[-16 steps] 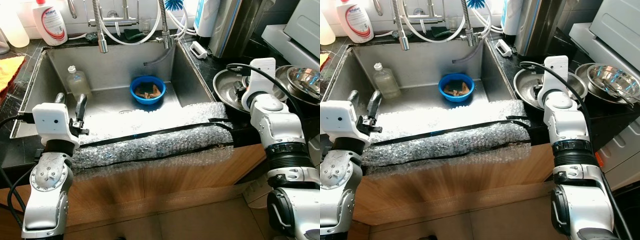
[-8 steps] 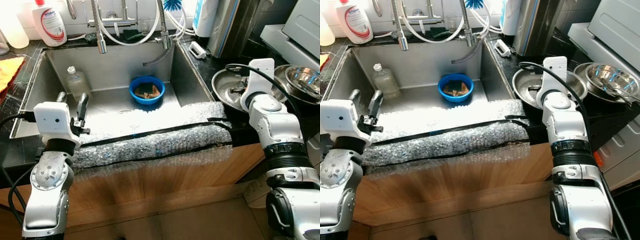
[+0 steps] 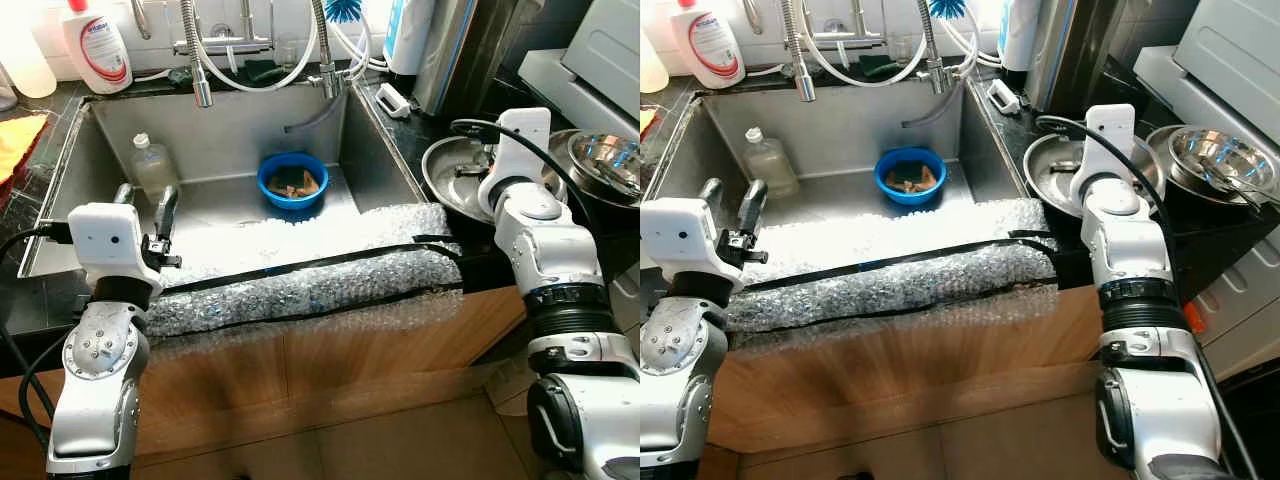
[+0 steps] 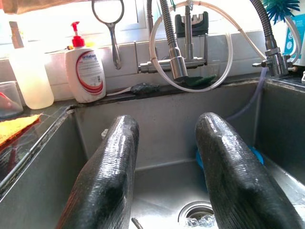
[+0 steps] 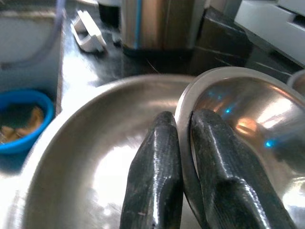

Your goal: Kitchen organization

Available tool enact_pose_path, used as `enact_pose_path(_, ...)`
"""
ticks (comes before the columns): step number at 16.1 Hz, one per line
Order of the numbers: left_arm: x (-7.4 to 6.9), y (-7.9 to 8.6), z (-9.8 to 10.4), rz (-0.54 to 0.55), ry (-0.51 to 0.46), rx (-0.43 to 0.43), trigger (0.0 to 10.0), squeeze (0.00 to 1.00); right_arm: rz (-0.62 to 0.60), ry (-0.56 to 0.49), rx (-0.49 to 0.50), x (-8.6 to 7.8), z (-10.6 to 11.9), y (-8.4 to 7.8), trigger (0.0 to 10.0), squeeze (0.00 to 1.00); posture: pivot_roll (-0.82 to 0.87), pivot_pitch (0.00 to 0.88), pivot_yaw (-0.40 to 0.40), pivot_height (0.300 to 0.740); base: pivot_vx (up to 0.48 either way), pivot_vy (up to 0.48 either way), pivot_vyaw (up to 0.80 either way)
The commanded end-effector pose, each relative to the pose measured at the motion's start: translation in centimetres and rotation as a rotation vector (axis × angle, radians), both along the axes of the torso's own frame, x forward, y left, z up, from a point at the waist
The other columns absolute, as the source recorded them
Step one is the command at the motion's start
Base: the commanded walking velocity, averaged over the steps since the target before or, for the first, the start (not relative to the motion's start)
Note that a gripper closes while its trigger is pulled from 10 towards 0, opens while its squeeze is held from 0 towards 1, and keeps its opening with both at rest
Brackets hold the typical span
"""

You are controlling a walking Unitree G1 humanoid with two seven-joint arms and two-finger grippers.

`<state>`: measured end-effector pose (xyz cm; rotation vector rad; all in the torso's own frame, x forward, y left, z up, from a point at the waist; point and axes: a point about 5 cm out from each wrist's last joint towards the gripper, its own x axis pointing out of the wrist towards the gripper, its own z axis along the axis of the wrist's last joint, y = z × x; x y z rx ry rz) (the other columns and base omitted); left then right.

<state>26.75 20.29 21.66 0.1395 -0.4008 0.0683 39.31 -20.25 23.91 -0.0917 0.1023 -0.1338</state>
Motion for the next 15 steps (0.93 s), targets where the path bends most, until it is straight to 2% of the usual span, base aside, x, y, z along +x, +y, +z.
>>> enact_pose_path(1, 0.1, 0.0, 0.3, 0.000, -0.007, -0.036, 10.0, 0.00, 0.023, -0.063, 0.035, 0.1, 1.3, 0.4, 0.0, 0.00, 0.02, 0.122, -0.039, 0.740, 0.000, 0.000, 0.00)
enact_pose_path(2, 0.1, 0.2, 0.3, 0.007, -0.008, -0.050, 10.0, 0.00, 0.046, -0.091, 0.032, 0.0, 1.7, 0.8, 1.6, 0.00, 0.02, 0.122, -0.039, 0.740, 0.000, 0.000, 0.00)
enact_pose_path(3, 0.2, 0.4, 0.3, 0.013, -0.010, -0.067, 10.0, 0.00, 0.052, -0.125, 0.024, -0.1, 2.2, 1.0, 10.0, 0.00, 0.02, 0.121, -0.040, 0.740, 0.000, 0.000, 0.00)
enact_pose_path(5, 0.2, 0.6, 0.4, 0.021, -0.015, -0.092, 10.0, 0.00, 0.055, -0.205, 0.027, -0.3, 3.4, 1.1, 10.0, 0.00, 0.02, 0.122, -0.041, 0.740, 0.000, 0.000, 0.00)
enact_pose_path(7, 0.2, 0.6, 0.5, 0.023, -0.018, -0.102, 10.0, 0.00, 0.070, -0.241, 0.048, -0.5, 4.0, 1.3, 10.0, 0.00, 0.02, 0.122, -0.041, 0.740, 0.000, 0.000, 0.00)
enact_pose_path(11, 0.2, 0.9, 0.8, 0.041, -0.037, -0.131, 10.0, 0.00, 0.148, -0.396, -0.012, -1.1, 6.2, 2.6, 10.0, 0.00, 0.03, 0.120, -0.044, 0.740, 0.000, 0.000, 0.00)
enact_pose_path(13, 0.1, 0.9, 0.9, 0.049, -0.044, -0.134, 10.0, 0.00, 0.237, -0.465, 0.007, -1.5, 6.8, 3.7, 10.0, 0.00, 0.03, 0.119, -0.046, 0.740, 0.000, 0.000, 0.00)
enact_pose_path(14, 0.1, 1.0, 0.9, 0.053, -0.047, -0.135, 10.0, 0.00, 0.375, -0.509, 0.054, -2.1, 7.1, 5.4, 10.0, 0.00, 0.03, 0.119, -0.047, 0.740, 0.000, 0.000, 0.00)
enact_pose_path(15, 0.0, 1.0, 0.9, 0.054, -0.047, -0.135, 10.0, 0.00, 0.446, -0.526, 0.099, -2.4, 7.2, 6.2, 10.0, 0.00, 0.03, 0.119, -0.047, 0.740, 0.000, 0.000, 0.00)
